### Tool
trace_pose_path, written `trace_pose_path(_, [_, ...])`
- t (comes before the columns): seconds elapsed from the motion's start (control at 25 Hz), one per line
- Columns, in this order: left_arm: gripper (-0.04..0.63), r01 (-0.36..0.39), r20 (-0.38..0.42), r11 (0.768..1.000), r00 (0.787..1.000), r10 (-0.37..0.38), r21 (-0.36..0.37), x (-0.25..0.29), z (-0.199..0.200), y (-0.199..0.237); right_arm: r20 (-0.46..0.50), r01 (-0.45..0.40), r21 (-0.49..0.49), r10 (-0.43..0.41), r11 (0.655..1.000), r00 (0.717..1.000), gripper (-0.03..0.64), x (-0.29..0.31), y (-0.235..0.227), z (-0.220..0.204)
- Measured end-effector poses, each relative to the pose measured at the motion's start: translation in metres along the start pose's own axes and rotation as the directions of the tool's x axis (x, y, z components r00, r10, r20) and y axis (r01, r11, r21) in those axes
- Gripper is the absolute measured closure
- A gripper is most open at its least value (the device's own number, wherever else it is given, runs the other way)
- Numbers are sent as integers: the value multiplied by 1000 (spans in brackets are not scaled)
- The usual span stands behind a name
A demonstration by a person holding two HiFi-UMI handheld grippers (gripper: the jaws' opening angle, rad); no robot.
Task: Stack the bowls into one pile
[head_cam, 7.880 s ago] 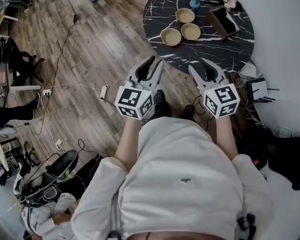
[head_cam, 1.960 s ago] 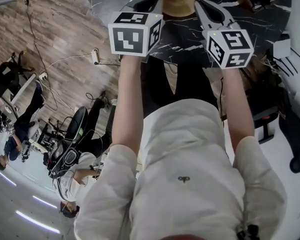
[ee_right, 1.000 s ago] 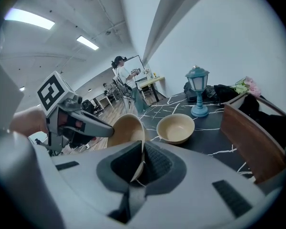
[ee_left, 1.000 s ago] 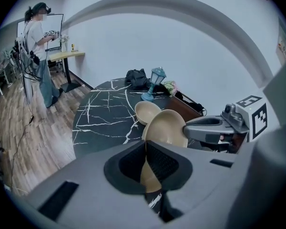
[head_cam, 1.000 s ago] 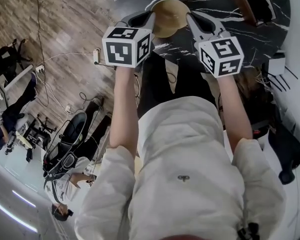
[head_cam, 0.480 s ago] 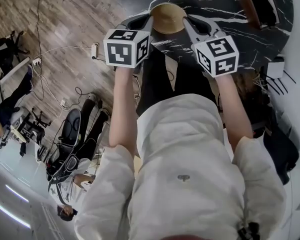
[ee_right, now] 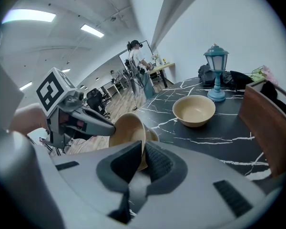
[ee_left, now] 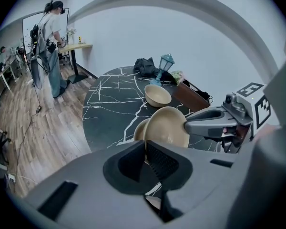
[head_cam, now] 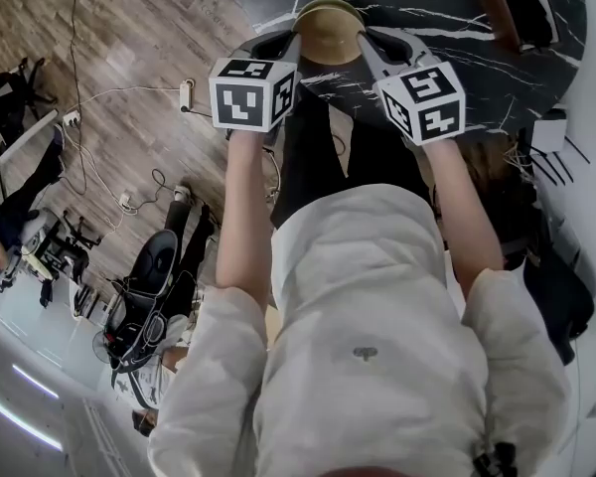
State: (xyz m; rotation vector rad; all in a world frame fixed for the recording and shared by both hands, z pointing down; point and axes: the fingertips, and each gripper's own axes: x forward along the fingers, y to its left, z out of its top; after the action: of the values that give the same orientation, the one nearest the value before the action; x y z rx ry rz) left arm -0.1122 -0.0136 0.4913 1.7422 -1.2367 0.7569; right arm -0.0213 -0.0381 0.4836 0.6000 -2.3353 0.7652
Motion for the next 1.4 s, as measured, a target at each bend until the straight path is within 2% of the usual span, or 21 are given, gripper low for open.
trace_pose_path(0.24, [583, -40, -36, 998, 999, 41, 40, 9, -7, 3, -4, 5, 5, -5, 1000, 1000, 600, 8, -3, -5])
trace_pose_path(0.68, [581, -56, -88, 993, 994, 65, 101, 20, -16, 2, -4, 19, 4, -19, 1000, 1000, 568, 14, -7, -6])
trace_pose_path(0.88, [574, -73, -86, 991, 993, 83, 108, 20, -18, 5, -2, 25, 2, -25, 1000, 1000, 548, 14, -9, -3])
trace_pose_path(1.04, [522, -88, -80, 990, 992, 98, 113, 19, -18, 7, -1, 28, 5, -28, 1000, 1000, 546, 13, -12, -4])
trace_pose_path(1.4, [522, -103, -63, 988, 992, 110, 112, 11, -13, 7, 6, 26, 6, -26, 1000, 1000, 546, 7, -12, -2])
